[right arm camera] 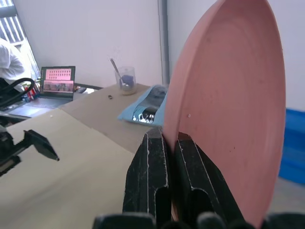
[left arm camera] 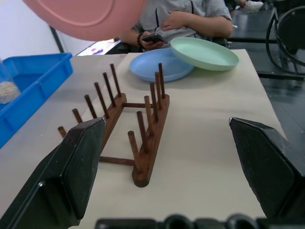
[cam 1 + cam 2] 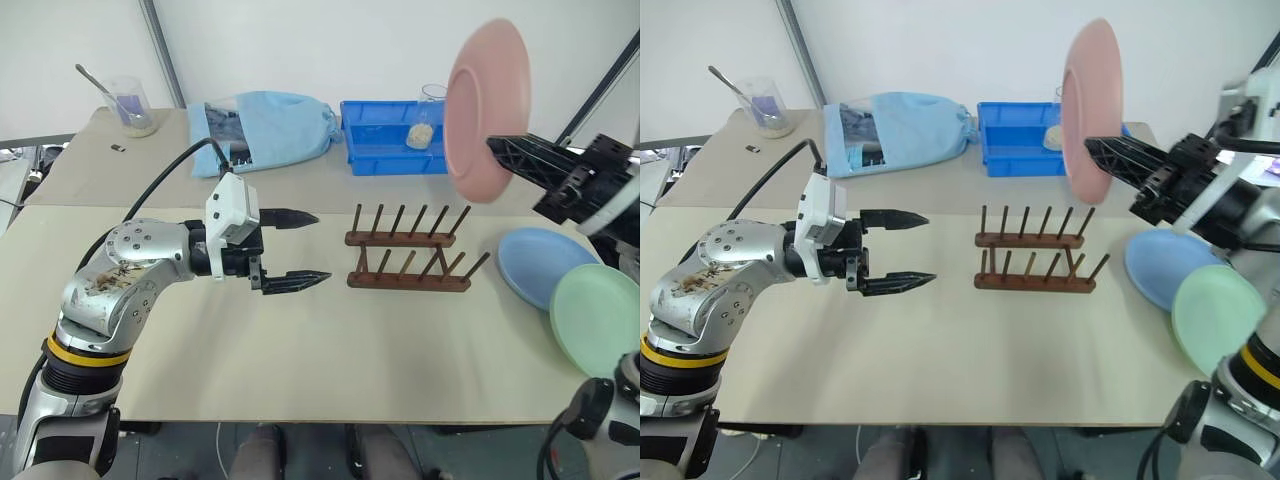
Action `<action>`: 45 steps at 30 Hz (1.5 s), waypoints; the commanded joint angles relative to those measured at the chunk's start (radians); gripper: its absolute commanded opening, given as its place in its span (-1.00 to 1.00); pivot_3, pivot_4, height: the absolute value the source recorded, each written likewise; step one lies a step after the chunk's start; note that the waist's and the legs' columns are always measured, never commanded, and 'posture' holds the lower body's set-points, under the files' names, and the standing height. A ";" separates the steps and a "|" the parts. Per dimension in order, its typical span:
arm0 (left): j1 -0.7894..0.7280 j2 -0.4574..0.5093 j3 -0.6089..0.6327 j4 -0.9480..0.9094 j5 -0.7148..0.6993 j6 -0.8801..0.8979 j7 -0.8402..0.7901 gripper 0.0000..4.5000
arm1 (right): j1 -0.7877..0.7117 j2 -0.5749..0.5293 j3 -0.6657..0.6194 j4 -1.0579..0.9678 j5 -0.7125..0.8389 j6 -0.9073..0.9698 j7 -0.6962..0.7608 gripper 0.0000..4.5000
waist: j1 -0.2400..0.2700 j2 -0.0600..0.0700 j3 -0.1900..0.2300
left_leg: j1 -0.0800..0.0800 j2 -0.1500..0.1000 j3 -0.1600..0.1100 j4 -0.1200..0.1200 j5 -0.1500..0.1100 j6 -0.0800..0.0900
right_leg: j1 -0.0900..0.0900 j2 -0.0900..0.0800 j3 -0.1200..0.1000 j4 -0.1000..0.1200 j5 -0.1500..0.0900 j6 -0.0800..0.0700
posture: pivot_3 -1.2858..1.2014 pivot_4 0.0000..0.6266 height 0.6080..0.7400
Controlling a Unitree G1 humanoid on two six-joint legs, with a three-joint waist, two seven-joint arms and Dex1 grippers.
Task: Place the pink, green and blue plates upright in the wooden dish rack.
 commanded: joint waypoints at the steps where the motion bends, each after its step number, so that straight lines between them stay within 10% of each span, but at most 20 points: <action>1: -0.022 -0.017 0.014 -0.012 -0.025 -0.022 -0.030 0.98 | 0.038 -0.025 -0.104 -0.024 0.140 0.082 -0.079 -1.00 | 0.002 0.000 0.000 | 0.000 0.000 0.000 0.000 0.001 0.001 | 0.000 0.000 0.001 0.000 0.001 0.001 | 0.03 -0.52 1.00; 31: -0.031 -0.043 0.006 -0.028 -0.073 0.016 -0.093 0.98 | 0.083 -0.197 0.052 0.448 0.300 0.050 -0.139 -1.00 | 0.004 0.000 0.000 | 0.000 0.001 0.003 0.005 0.004 0.006 | 0.001 0.004 0.007 0.000 0.004 0.007 | 0.03 -0.52 1.00; 45: -0.028 -0.057 -0.028 -0.023 -0.058 0.006 -0.108 1.00 | 0.095 -0.295 -0.059 0.385 0.257 -0.036 -0.196 0.99 | 0.011 0.001 -0.001 | -0.001 0.001 0.002 0.006 0.004 0.006 | 0.001 0.004 0.007 0.000 0.004 0.007 | 0.03 -0.52 1.00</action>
